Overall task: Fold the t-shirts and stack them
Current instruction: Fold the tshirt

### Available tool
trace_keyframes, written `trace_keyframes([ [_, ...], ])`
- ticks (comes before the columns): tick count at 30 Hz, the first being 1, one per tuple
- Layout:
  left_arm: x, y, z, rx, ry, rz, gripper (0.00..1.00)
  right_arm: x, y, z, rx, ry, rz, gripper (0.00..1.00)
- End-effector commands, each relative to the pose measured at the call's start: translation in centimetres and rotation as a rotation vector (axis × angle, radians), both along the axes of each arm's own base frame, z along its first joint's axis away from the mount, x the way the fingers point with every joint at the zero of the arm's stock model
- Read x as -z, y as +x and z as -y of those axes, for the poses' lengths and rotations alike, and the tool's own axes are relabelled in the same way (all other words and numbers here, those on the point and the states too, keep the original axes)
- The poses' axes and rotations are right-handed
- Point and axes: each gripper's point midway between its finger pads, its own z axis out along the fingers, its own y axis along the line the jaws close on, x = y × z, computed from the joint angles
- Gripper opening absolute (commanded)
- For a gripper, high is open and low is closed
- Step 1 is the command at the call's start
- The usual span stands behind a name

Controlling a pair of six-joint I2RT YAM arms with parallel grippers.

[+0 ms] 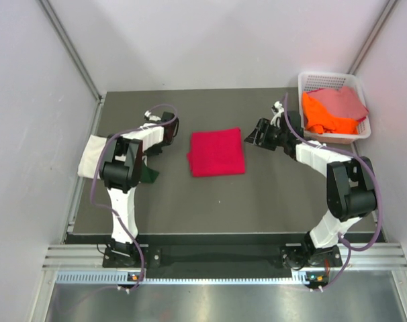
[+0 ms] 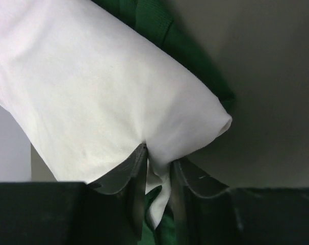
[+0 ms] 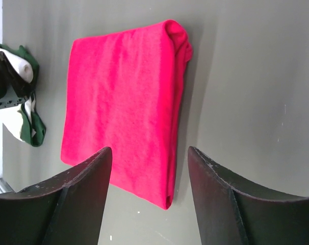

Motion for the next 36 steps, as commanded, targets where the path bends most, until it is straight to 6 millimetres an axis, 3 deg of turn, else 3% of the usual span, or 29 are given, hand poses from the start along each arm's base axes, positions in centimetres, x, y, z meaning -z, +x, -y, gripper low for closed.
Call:
trace_keyframes([
  [1,-0.1,-0.6,-0.3,-0.019,0.025,-0.034,0.25,-2.0,0.6,0.0,0.011,0.011,0.08,0.61],
  [6,-0.9,-0.5,3.5,0.033,-0.056,0.023,0.0,-2.0,0.7,0.6,0.032,0.003,0.081,0.61],
  [9,-1.1,-0.2,6.1,0.045,-0.129,0.048,0.0,-1.8,0.8,0.8,0.041,0.0,0.078,0.61],
  [13,-2.1,1.9,9.8,0.073,-0.253,0.104,0.0,-1.5,0.8,0.9,0.043,-0.004,0.072,0.61],
  [15,-2.2,2.4,10.5,0.074,-0.257,0.098,0.0,-1.4,0.9,1.0,0.043,-0.007,0.067,0.62],
  [18,-3.9,3.8,11.9,0.087,-0.305,0.134,0.19,-1.0,0.9,1.1,0.046,-0.021,0.061,0.66],
  [19,-4.6,3.9,12.0,0.088,-0.312,0.145,0.29,-1.1,0.9,1.1,0.046,-0.023,0.064,0.67],
  [20,-5.0,4.0,12.2,0.092,-0.322,0.155,0.45,-1.0,0.9,1.2,0.048,-0.025,0.064,0.68],
  [23,-6.8,3.9,12.7,0.118,-0.37,0.189,0.63,-0.9,1.0,1.1,0.037,-0.031,0.064,0.75],
  [26,-8.8,3.5,13.3,0.15,-0.428,0.233,0.7,-0.8,1.1,1.1,0.027,-0.039,0.069,0.85],
  [27,-10.4,3.2,13.5,0.164,-0.452,0.265,0.8,-0.8,1.2,1.1,0.023,-0.043,0.07,0.9],
  [29,-11.1,2.8,14.1,0.2,-0.502,0.284,0.98,-0.3,1.3,1.1,0.012,-0.054,0.063,0.94],
  [33,-14.4,1.7,15.1,0.279,-0.605,0.374,0.99,0.2,1.6,1.0,-0.003,-0.068,0.044,0.97],
  [35,-14.0,0.8,15.6,0.313,-0.642,0.362,0.99,0.5,1.7,1.0,-0.005,-0.071,0.038,0.97],
  [36,-15.1,0.9,15.9,0.336,-0.668,0.405,0.99,0.6,1.8,1.0,-0.004,-0.073,0.033,0.98],
])
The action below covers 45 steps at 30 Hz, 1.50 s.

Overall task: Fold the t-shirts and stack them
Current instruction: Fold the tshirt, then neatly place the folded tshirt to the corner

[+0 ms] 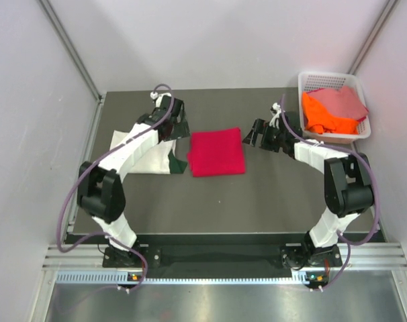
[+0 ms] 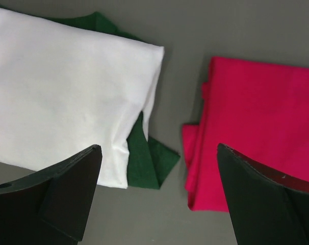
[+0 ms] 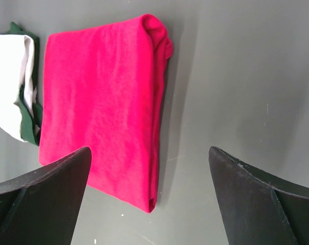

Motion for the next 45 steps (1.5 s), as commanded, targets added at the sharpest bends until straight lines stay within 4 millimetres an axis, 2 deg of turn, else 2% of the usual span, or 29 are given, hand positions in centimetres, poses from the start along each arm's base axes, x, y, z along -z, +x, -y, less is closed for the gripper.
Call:
trace_keyframes([
  [1,-2.2,0.3,2.0,0.101,-0.117,0.114,0.99,-1.1,1.4,-0.1,-0.021,-0.014,0.047,0.98],
  [3,-2.7,0.4,3.2,0.147,-0.177,0.163,0.98,-1.2,1.5,-0.2,-0.021,-0.021,0.045,0.99],
  [4,-1.3,-0.1,3.2,0.156,-0.181,0.143,0.98,-0.9,1.6,-0.1,-0.017,-0.027,0.037,1.0],
  [9,1.8,-0.4,4.9,0.204,-0.276,0.118,0.98,-0.6,1.8,-0.5,-0.017,-0.036,0.033,1.0],
  [12,3.6,-0.2,5.7,0.235,-0.316,0.086,0.99,-0.2,2.2,-0.5,-0.012,-0.045,0.027,1.0],
  [14,4.1,0.3,5.8,0.243,-0.308,0.09,0.99,0.1,2.4,-0.8,-0.021,-0.04,0.022,1.0],
  [15,4.8,0.5,5.8,0.24,-0.303,0.077,0.98,0.3,2.7,-0.9,-0.023,-0.039,0.017,0.97],
  [23,6.7,0.1,6.4,0.247,-0.338,0.045,0.96,1.7,3.2,-1.5,-0.041,-0.023,-0.008,0.85],
  [28,8.5,0.4,6.3,0.235,-0.324,0.007,0.94,2.3,3.7,-2.1,-0.045,-0.025,-0.015,0.86],
  [36,9.0,2.1,7.3,0.234,-0.357,0.001,0.88,2.2,4.4,-4.4,-0.094,0.004,-0.025,0.84],
  [38,9.7,2.3,7.3,0.22,-0.357,-0.021,0.85,2.2,4.6,-4.7,-0.092,0.003,-0.051,0.82],
  [40,9.6,2.9,7.5,0.213,-0.382,-0.026,0.83,3.4,4.6,-5.1,-0.09,-0.01,-0.091,0.81],
  [43,10.4,3.1,8.3,0.22,-0.411,-0.054,0.77,4.6,4.5,-5.7,-0.079,-0.05,-0.131,0.8],
  [44,11.3,3.0,8.3,0.213,-0.41,-0.08,0.75,4.7,4.5,-6.1,-0.083,-0.06,-0.14,0.79],
  [45,11.1,3.2,8.5,0.213,-0.417,-0.079,0.73,5.4,4.4,-6.2,-0.081,-0.068,-0.158,0.77],
])
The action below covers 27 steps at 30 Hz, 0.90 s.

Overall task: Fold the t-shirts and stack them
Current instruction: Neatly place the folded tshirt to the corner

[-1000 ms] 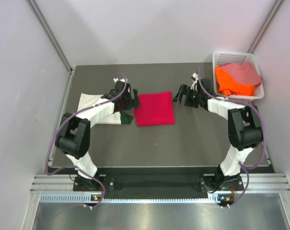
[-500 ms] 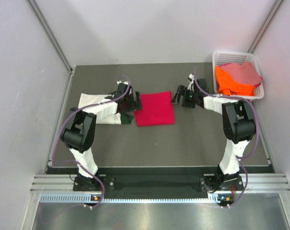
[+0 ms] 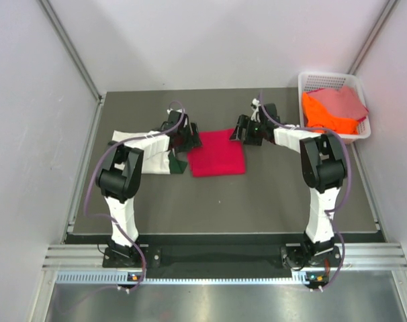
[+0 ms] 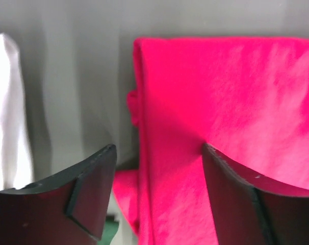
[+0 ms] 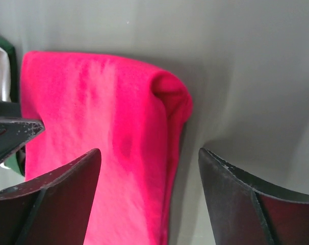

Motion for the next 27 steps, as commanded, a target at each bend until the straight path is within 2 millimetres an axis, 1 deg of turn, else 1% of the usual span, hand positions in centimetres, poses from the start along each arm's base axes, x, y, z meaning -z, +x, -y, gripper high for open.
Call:
trace_keyframes([
  [1,0.5,0.5,0.8,0.0,-0.043,-0.034,0.71,0.9,-0.4,-1.2,0.0,-0.04,-0.054,0.77],
  [3,0.6,0.4,1.0,0.001,-0.049,-0.037,0.7,1.4,-0.6,-1.4,0.002,-0.053,-0.069,0.73],
  [5,0.8,0.4,1.0,-0.001,-0.052,-0.042,0.66,1.6,-0.4,-1.5,0.014,-0.054,-0.072,0.7],
  [7,0.8,0.7,1.2,-0.004,-0.059,-0.041,0.64,1.9,-0.2,-1.4,0.022,-0.055,-0.083,0.61],
  [8,1.1,0.7,1.3,-0.003,-0.061,-0.05,0.61,1.5,0.1,-1.6,0.021,-0.054,-0.078,0.55],
  [9,1.0,1.1,1.5,-0.008,-0.069,-0.048,0.59,2.0,0.1,-1.6,0.022,-0.062,-0.091,0.53],
  [11,1.7,1.1,1.5,-0.018,-0.067,-0.073,0.55,2.1,0.5,-1.6,0.034,-0.068,-0.091,0.52],
  [13,2.0,1.3,1.7,-0.034,-0.073,-0.082,0.51,2.1,0.7,-1.5,0.041,-0.068,-0.086,0.51],
  [16,2.8,1.1,2.0,-0.04,-0.076,-0.11,0.45,1.9,0.8,-1.8,0.038,-0.061,-0.086,0.45],
  [17,2.8,1.0,2.2,-0.043,-0.07,-0.11,0.43,2.0,0.7,-1.9,0.032,-0.063,-0.086,0.39],
  [18,2.8,1.0,2.2,-0.045,-0.064,-0.107,0.37,2.1,0.6,-1.9,0.027,-0.064,-0.086,0.34],
  [19,2.9,1.1,2.1,-0.053,-0.054,-0.103,0.33,1.9,0.8,-2.0,0.02,-0.063,-0.074,0.26],
  [20,2.7,1.1,2.3,-0.047,-0.053,-0.097,0.28,1.4,0.8,-2.3,0.01,-0.054,-0.061,0.12],
  [21,2.5,1.2,2.4,-0.044,-0.048,-0.088,0.22,1.0,0.8,-2.5,0.005,-0.049,-0.046,0.08],
  [22,2.3,1.3,2.3,-0.047,-0.042,-0.083,0.02,0.7,0.8,-2.7,0.0,-0.043,-0.026,0.05],
  [23,2.0,1.4,2.3,-0.05,-0.036,-0.075,0.0,0.3,0.7,-2.9,-0.006,-0.042,-0.01,0.0],
  [24,1.8,1.4,2.3,-0.047,-0.03,-0.069,0.0,-0.9,0.8,-3.1,-0.012,-0.035,0.02,0.0],
  [27,0.1,1.3,2.3,-0.042,-0.015,-0.029,0.0,-3.0,0.3,-3.2,-0.022,-0.035,0.067,0.0],
])
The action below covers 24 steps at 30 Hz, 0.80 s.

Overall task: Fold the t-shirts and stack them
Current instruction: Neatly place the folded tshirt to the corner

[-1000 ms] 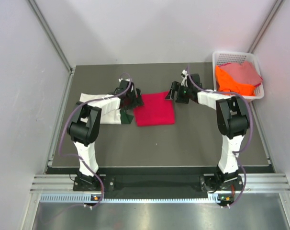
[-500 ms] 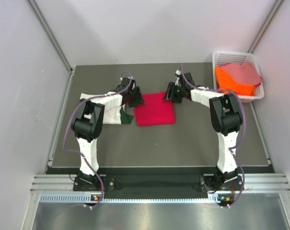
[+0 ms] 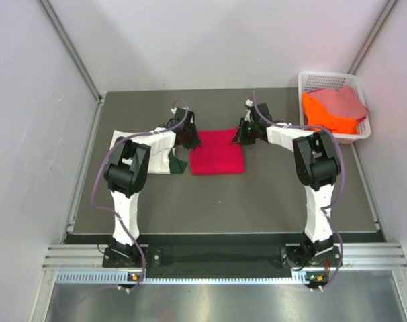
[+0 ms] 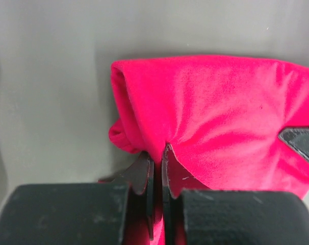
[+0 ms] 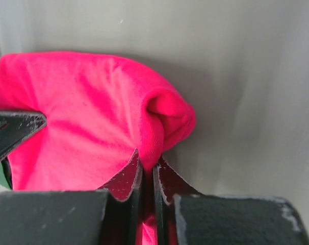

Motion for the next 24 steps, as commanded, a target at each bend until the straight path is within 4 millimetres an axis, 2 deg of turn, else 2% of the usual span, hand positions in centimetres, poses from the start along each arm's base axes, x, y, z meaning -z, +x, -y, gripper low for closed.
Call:
trace_keyframes([
  [1,-2.2,-0.6,-0.4,0.003,0.048,0.034,0.0,-4.4,-0.6,-1.3,-0.042,0.019,0.111,0.0],
  [2,-2.4,-1.0,-0.4,0.005,0.058,0.037,0.0,-4.9,-0.9,-1.3,-0.044,0.025,0.122,0.0],
  [3,-2.9,-1.4,-0.5,0.013,0.067,0.042,0.0,-6.5,-1.2,-1.4,-0.046,0.035,0.152,0.0],
  [4,-4.3,-1.7,-0.7,0.014,0.062,0.063,0.0,-6.6,-1.9,-1.3,-0.05,0.036,0.152,0.0],
  [5,-4.5,-2.3,-0.8,0.017,0.069,0.06,0.0,-8.4,-2.3,-1.5,-0.055,0.045,0.188,0.0],
  [7,-6.3,-3.1,-1.1,0.024,0.061,0.08,0.0,-9.4,-3.2,-1.5,-0.06,0.043,0.207,0.0],
  [8,-6.5,-3.8,-1.4,0.026,0.069,0.074,0.0,-9.5,-4.2,-1.9,-0.071,0.038,0.208,0.0],
  [9,-6.9,-4.3,-1.7,0.03,0.084,0.069,0.0,-11.1,-4.7,-2.0,-0.072,0.047,0.238,0.0],
  [10,-8.4,-4.5,-2.5,0.008,0.105,0.097,0.0,-11.5,-5.3,-2.2,-0.078,0.048,0.247,0.0],
  [11,-8.5,-5.4,-3.0,0.01,0.125,0.074,0.0,-11.6,-6.2,-2.6,-0.088,0.04,0.249,0.0],
  [12,-9.1,-5.9,-3.4,0.013,0.137,0.078,0.0,-13.0,-6.8,-2.9,-0.093,0.049,0.275,0.0],
  [13,-10.7,-6.1,-4.1,-0.006,0.145,0.104,0.0,-13.3,-7.3,-3.1,-0.091,0.044,0.278,0.0],
  [15,-11.7,-7.2,-5.2,-0.01,0.174,0.097,0.0,-15.3,-8.7,-4.3,-0.111,0.057,0.312,0.0],
  [16,-13.1,-7.8,-5.7,-0.017,0.171,0.114,0.0,-16.0,-9.1,-4.7,-0.115,0.065,0.319,0.0],
  [18,-14.0,-9.0,-6.9,-0.021,0.193,0.1,0.0,-17.9,-10.3,-6.0,-0.123,0.087,0.345,0.0],
  [20,-16.1,-9.7,-8.8,-0.055,0.23,0.125,0.0,-20.0,-11.5,-7.6,-0.153,0.122,0.37,0.0],
  [21,-15.9,-10.9,-10.1,-0.068,0.271,0.087,0.0,-20.6,-11.9,-8.2,-0.157,0.135,0.374,0.0],
  [22,-17.1,-11.3,-11.4,-0.1,0.288,0.111,0.0,-21.8,-12.0,-8.8,-0.153,0.144,0.393,0.0],
  [24,-17.4,-12.0,-14.3,-0.148,0.307,0.088,0.0,-22.2,-12.9,-10.9,-0.187,0.158,0.39,0.0],
])
